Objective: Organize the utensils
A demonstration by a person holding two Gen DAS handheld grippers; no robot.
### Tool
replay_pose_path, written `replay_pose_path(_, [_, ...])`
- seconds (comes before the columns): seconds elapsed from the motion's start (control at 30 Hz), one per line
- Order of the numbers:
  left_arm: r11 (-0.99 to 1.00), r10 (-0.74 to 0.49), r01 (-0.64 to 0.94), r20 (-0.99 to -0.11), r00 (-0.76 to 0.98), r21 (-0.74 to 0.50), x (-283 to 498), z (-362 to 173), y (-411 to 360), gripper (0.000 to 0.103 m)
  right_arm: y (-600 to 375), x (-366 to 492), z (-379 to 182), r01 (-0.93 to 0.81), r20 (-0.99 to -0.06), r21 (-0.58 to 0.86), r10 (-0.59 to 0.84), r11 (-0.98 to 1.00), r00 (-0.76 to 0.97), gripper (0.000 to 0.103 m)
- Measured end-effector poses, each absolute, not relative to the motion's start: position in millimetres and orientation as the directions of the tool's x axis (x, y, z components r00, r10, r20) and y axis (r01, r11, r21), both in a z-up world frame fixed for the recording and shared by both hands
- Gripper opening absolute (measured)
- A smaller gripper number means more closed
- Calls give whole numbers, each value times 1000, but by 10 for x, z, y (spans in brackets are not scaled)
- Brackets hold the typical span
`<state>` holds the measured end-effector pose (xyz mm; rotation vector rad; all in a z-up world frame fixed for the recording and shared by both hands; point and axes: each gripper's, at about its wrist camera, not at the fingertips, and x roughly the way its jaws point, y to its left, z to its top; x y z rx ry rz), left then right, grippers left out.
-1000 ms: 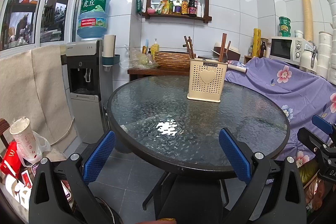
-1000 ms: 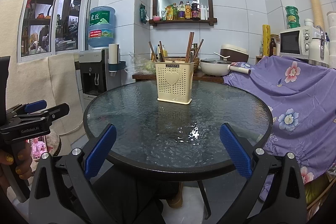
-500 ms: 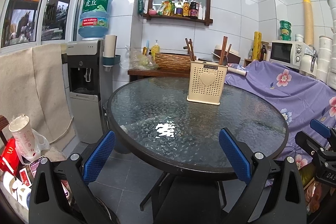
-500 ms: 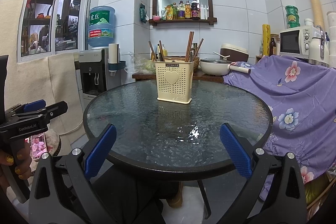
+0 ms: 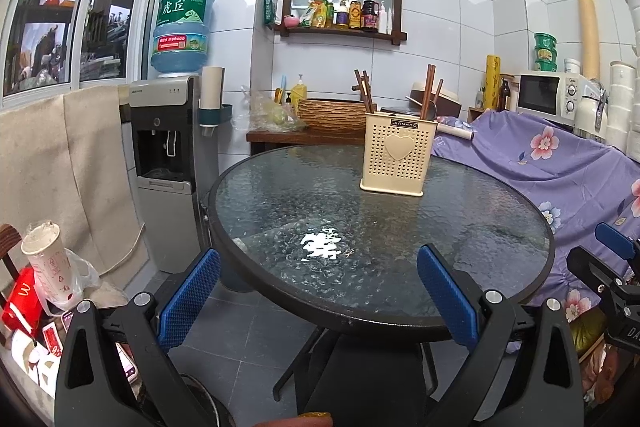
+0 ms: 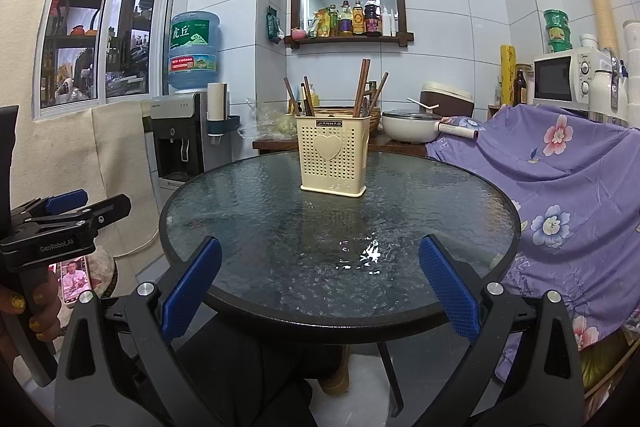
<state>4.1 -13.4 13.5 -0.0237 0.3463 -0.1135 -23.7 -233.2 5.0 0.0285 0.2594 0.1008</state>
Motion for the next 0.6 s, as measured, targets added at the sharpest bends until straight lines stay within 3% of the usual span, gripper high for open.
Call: replay_pose_path(0.6, [994,-113,104,-340,934,-43,50,126,-145,97,-2337,-219,66,-99,-258,38,106,994,960,97])
